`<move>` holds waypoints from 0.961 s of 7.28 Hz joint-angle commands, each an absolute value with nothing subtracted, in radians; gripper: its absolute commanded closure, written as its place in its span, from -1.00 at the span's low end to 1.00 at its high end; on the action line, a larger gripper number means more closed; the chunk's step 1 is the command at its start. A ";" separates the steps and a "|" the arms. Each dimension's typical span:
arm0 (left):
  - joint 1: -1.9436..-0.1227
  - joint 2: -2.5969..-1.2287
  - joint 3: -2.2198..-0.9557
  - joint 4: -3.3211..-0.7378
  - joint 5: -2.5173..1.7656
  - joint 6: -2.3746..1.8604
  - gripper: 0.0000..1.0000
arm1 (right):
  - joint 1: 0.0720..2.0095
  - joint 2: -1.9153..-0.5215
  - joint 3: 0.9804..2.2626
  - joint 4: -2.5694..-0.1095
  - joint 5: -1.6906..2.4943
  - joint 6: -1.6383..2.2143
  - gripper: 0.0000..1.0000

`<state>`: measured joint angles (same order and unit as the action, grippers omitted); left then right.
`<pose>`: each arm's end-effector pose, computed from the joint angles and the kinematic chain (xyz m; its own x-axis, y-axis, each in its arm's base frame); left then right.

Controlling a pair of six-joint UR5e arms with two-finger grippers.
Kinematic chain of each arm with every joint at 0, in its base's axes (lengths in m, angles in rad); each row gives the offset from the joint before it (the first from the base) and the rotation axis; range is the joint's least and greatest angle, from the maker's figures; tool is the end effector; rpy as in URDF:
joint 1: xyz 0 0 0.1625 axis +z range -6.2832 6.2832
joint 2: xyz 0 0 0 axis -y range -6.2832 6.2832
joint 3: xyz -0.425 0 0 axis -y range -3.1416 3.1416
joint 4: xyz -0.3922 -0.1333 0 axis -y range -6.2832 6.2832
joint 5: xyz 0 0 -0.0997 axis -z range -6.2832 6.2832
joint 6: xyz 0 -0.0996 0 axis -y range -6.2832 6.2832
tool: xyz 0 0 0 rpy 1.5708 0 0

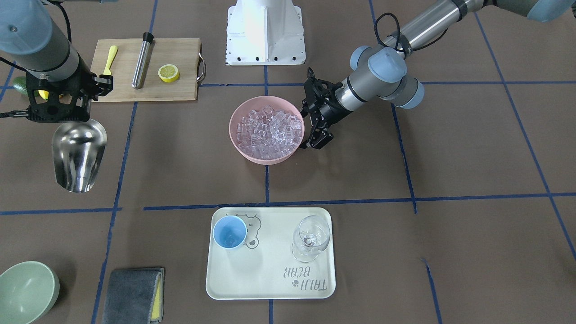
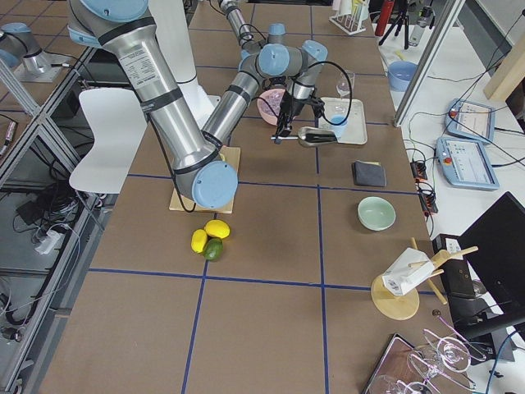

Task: Put ice in cup with scoop
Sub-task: 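Carry the empty scoop back and lower it to its stand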

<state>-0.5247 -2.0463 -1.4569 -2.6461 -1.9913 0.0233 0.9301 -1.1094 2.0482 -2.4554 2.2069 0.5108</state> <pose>0.5290 -0.4132 0.3149 0.1044 0.9940 -0.0314 -0.1180 0.0437 0.9921 -0.2543 -0.4650 0.3012 0.8376 -0.0506 0.5440 0.2148 0.9460 -0.2427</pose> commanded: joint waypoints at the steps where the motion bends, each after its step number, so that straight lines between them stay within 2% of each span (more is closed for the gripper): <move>1: -0.525 -2.046 -1.456 -2.646 -1.991 0.025 -1.00 | 0.931 -1.277 2.074 -2.326 2.332 0.575 1.00; 2: -0.525 -2.046 -1.456 -2.645 -1.990 0.025 -1.00 | 0.931 -1.367 2.075 -2.218 2.361 0.577 1.00; 4: -0.525 -2.046 -1.454 -2.645 -1.988 0.025 -1.00 | 0.916 -1.452 2.011 -2.085 2.416 0.587 1.00; 7: -0.522 -2.048 -1.456 -2.645 -1.988 0.025 -1.00 | 0.844 -1.506 1.987 -1.975 2.415 0.664 1.00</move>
<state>-0.5228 -2.0485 -1.4550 -2.6446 -1.9880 0.0242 0.8747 -1.4846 1.9970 -2.0307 2.4140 0.6246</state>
